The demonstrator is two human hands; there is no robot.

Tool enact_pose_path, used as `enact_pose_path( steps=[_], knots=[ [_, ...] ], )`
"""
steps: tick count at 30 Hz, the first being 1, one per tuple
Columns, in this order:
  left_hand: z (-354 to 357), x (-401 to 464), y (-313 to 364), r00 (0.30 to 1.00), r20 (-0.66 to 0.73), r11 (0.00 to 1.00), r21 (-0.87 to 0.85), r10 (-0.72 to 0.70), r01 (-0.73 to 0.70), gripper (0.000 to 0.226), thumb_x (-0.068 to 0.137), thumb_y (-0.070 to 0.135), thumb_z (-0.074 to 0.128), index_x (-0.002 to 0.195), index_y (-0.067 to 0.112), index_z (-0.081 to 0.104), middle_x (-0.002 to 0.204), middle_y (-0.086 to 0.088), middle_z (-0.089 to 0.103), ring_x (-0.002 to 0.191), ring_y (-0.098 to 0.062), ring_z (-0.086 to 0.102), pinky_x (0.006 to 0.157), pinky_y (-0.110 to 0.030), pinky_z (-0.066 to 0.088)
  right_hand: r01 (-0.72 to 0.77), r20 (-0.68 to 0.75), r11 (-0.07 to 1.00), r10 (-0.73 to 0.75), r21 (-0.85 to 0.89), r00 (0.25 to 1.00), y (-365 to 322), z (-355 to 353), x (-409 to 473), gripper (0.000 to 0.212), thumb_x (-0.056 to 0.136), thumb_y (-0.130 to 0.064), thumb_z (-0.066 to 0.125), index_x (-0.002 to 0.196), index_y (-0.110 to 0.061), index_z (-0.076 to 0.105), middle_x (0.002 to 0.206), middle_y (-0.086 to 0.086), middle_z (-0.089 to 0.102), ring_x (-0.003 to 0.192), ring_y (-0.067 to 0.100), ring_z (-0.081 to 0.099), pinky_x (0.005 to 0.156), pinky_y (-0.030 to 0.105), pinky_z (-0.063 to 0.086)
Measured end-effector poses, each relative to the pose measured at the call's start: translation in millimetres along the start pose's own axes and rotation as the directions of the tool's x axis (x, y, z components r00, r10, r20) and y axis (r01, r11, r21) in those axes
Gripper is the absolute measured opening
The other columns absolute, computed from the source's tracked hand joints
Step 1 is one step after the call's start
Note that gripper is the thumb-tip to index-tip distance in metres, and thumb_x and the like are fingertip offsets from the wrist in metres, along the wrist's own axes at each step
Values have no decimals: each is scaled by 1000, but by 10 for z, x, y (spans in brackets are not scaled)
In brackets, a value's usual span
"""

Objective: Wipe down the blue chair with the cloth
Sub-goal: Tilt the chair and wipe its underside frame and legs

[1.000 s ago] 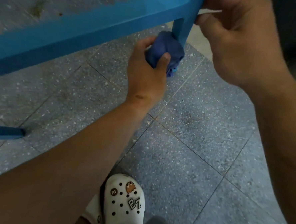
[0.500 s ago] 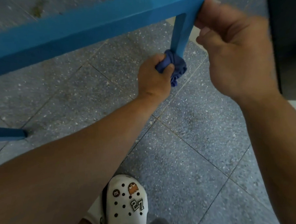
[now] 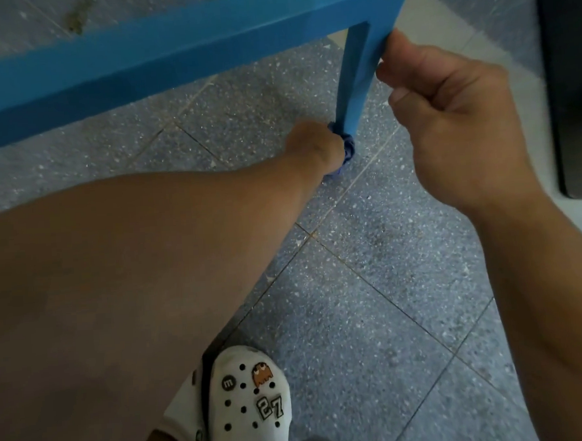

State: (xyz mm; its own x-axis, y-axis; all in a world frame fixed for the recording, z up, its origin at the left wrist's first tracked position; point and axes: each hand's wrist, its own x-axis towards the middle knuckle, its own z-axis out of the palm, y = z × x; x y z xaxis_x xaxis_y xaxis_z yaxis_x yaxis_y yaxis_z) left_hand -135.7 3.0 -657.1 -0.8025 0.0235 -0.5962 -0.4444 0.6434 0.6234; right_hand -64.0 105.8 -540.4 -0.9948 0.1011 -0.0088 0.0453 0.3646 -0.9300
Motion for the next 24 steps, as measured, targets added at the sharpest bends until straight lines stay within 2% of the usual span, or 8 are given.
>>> enact_pose_path(
  steps=[5, 8, 10, 14, 16, 18, 22, 24],
  knots=[
    [-37, -43, -95, 997, 32, 861, -503, -65, 72, 30, 103, 12, 50, 128, 15, 67, 102, -2, 71, 74, -8, 65, 56, -15, 54, -10, 13, 1000, 9, 20, 1000, 19, 22, -7, 47, 97, 8, 49, 141, -9, 56, 137, -1, 64, 126, 3, 60, 111, 27, 46],
    [-41, -121, -174, 996, 50, 737, -670, -73, 87, 23, 101, 12, 54, 113, 20, 72, 94, 2, 74, 82, -13, 73, 73, -27, 62, -23, 6, 999, 23, 34, 1000, 37, 26, -10, 47, 99, 7, 49, 142, -9, 56, 138, -2, 63, 127, 3, 59, 110, 29, 47],
    [23, -161, -214, 996, 52, 756, -649, -69, 86, 20, 99, 12, 57, 108, 20, 74, 94, -2, 77, 88, -18, 75, 82, -35, 63, -23, 11, 999, 22, 48, 1000, 52, 20, -7, 47, 98, 8, 49, 142, -8, 55, 139, -1, 63, 127, 3, 59, 111, 31, 47],
    [97, -142, -91, 983, 70, 756, -631, -167, 173, 27, 101, 13, 57, 124, 12, 70, 94, -4, 73, 84, -19, 72, 85, -38, 62, -27, 42, 998, 24, 55, 999, 79, 16, 1, 49, 98, 10, 48, 143, -7, 53, 140, -2, 62, 129, 4, 58, 112, 31, 45],
    [75, -144, -8, 959, 162, 664, -693, -234, 280, 33, 106, 13, 49, 137, 11, 61, 116, -9, 70, 107, -24, 69, 96, -37, 57, -29, 55, 998, 26, 56, 998, 91, -5, 18, 50, 97, 11, 47, 144, -7, 53, 139, -1, 62, 129, 6, 58, 111, 31, 46],
    [39, -201, 8, 958, 208, 634, -719, -195, 285, 38, 106, 8, 44, 143, 9, 53, 138, -13, 61, 123, -28, 62, 99, -37, 55, -27, 65, 998, 24, 48, 998, 120, -36, 25, 51, 97, 9, 48, 145, -8, 52, 140, -2, 61, 130, 8, 58, 110, 31, 47],
    [-91, -450, -140, 990, 136, 697, -705, -45, 129, 25, 102, 8, 53, 124, 6, 64, 119, -16, 71, 94, -22, 72, 81, -35, 62, -132, 24, 980, 138, -151, 990, 240, 33, -99, 46, 105, -13, 52, 148, -27, 49, 148, -11, 53, 133, 7, 52, 109, 23, 42],
    [-144, -593, -236, 993, 120, 740, -670, 22, 65, 18, 102, 10, 55, 111, 10, 70, 93, -9, 77, 77, -20, 75, 70, -36, 63, -303, 34, 924, 319, -234, 947, 360, 208, -208, 36, 107, -28, 49, 143, -28, 53, 135, -6, 61, 117, 5, 57, 91, 8, 41]
  ],
)
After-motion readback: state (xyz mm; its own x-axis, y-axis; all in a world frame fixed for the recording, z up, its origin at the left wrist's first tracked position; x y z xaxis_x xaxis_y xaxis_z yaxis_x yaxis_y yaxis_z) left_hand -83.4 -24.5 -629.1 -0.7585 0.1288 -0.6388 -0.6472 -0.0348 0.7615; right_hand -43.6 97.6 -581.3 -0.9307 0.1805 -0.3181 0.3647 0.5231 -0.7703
